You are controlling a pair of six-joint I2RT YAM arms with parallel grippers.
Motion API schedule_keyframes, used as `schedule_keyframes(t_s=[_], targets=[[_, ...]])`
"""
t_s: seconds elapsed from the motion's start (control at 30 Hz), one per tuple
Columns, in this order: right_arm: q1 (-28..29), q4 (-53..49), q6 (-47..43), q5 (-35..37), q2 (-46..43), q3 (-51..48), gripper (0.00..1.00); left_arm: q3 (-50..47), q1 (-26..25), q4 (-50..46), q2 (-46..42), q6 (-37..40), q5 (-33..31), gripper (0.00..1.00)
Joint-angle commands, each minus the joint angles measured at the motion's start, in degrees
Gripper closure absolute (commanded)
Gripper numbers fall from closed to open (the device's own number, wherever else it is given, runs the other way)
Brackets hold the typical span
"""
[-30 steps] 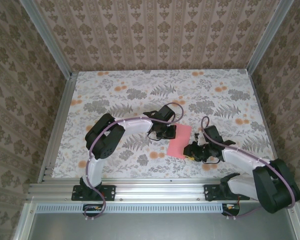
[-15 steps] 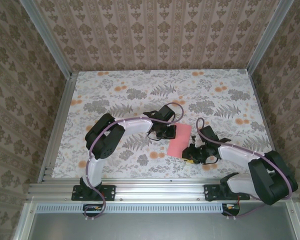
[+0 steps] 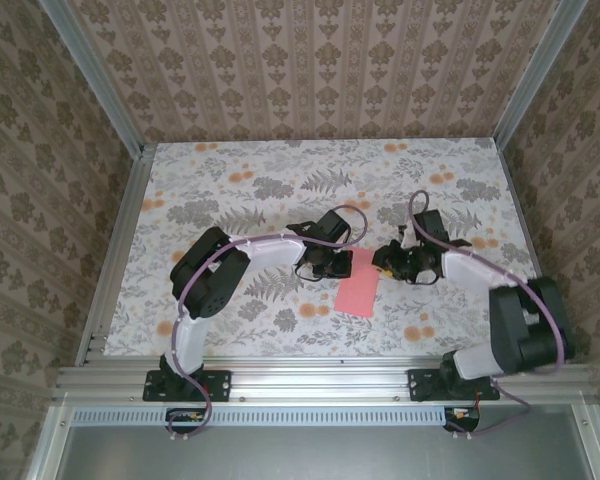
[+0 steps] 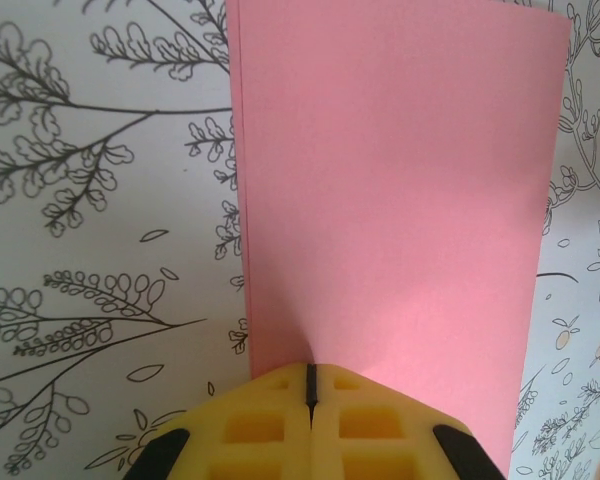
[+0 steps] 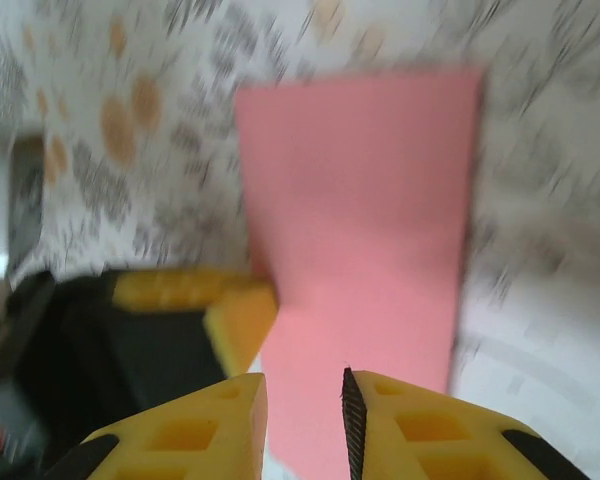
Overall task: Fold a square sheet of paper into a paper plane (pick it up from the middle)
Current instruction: Fold the square sheet of paper in half at the center of the table.
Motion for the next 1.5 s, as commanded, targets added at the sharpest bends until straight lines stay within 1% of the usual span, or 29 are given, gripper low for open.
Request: schedule_keyframes(t_s=[0.0, 0.07, 0.2, 0.3, 0.43, 0.57, 0.6, 0.93, 1.0, 1.07, 1.23, 1.3, 1.47], targets=[[-1.2, 2.8, -2.8, -6.3, 7.8, 5.0, 0.72, -1.7, -1.3, -9.1, 2.3, 1.9, -1.0, 1.00], [-1.2, 2.4, -4.1, -6.3, 10.8, 6.7, 0.72, -1.3, -1.3, -9.8, 2.2, 2.4, -1.5, 1.00], [-2.1, -1.7, -7.7, -0.9, 15.3, 9.8, 0.72, -1.8, -1.3, -9.7, 2.0, 2.3, -1.9, 1.00], [-2.5, -4.8, -9.5, -1.3, 17.8, 12.0, 0.72, -1.8, -1.4, -9.6, 2.1, 2.2, -1.7, 1.00], [-3.0, -5.6, -9.7, -3.2, 14.8, 12.9, 0.71, -1.7, -1.4, -10.0, 2.1, 2.4, -2.1, 1.00], [-4.5, -1.6, -7.0, -8.2, 13.8, 13.1, 0.71, -1.8, -1.4, -10.0, 2.2, 2.3, -2.2, 1.00], [-4.5, -1.3, -6.7, -8.4, 14.2, 13.3, 0.71, -1.8, -1.4, -10.0, 2.1, 2.3, -2.2, 1.00], [-4.7, 0.4, -6.9, -3.5, 22.0, 11.2, 0.72, -1.8, -1.4, -10.2, 2.0, 2.4, -2.4, 1.00], [-4.7, 0.1, -6.9, -4.2, 22.0, 11.2, 0.73, -1.8, -1.5, -10.4, 2.0, 2.3, -2.4, 1.00], [-4.7, 0.4, -6.5, -5.9, 19.8, 11.2, 0.72, -1.7, -1.4, -10.7, 2.0, 2.5, -2.3, 1.00], [-5.1, -2.6, -7.2, -5.6, 15.1, 13.4, 0.72, -1.4, -1.5, -11.6, 1.8, 3.0, -2.8, 1.00], [-5.2, -2.7, -7.3, -5.2, 15.3, 13.5, 0.72, -1.5, -1.5, -11.2, 1.7, 2.6, -2.5, 1.00], [-5.3, -2.9, -8.2, -3.7, 19.3, 13.1, 0.72, -0.5, -2.0, -11.4, 1.1, 2.2, -2.5, 1.00]])
